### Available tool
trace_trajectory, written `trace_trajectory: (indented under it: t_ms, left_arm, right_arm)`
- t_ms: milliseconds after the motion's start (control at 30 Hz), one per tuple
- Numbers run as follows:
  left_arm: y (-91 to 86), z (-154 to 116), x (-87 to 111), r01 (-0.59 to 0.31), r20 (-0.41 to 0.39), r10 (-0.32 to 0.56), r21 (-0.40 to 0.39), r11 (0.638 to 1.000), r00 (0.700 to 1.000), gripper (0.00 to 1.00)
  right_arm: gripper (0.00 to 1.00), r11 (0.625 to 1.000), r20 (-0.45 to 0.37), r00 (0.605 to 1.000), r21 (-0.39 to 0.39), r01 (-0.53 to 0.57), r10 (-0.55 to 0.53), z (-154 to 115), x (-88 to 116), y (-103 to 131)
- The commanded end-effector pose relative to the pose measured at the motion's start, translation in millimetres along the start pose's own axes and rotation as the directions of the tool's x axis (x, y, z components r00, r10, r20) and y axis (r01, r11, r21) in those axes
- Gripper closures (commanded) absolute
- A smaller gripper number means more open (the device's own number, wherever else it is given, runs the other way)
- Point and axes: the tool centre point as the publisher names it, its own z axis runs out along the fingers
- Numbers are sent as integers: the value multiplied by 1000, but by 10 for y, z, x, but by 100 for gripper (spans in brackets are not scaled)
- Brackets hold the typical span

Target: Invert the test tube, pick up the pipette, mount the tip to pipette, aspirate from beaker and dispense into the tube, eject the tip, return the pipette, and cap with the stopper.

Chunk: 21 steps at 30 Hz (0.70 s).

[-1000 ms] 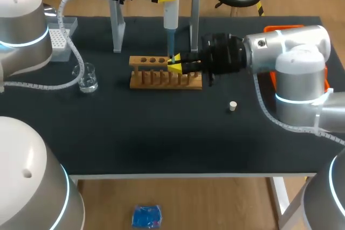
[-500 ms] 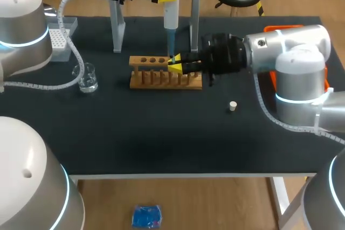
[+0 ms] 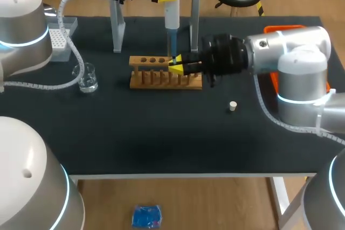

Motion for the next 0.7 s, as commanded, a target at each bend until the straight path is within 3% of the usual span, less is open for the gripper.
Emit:
trace_trajectory:
  t_ms: [33, 700]
  left_arm:
    - [8, -5, -1, 0, -1, 0, -2, 1000, 1000, 100]
    - [8, -5, -1, 0, -1, 0, -2, 1000, 1000, 100]
  right_arm:
    - [100, 999, -6, 999, -18, -32, 32, -20, 35, 30]
    - [100, 956, 7, 964, -127, -263, 266, 21, 65, 98]
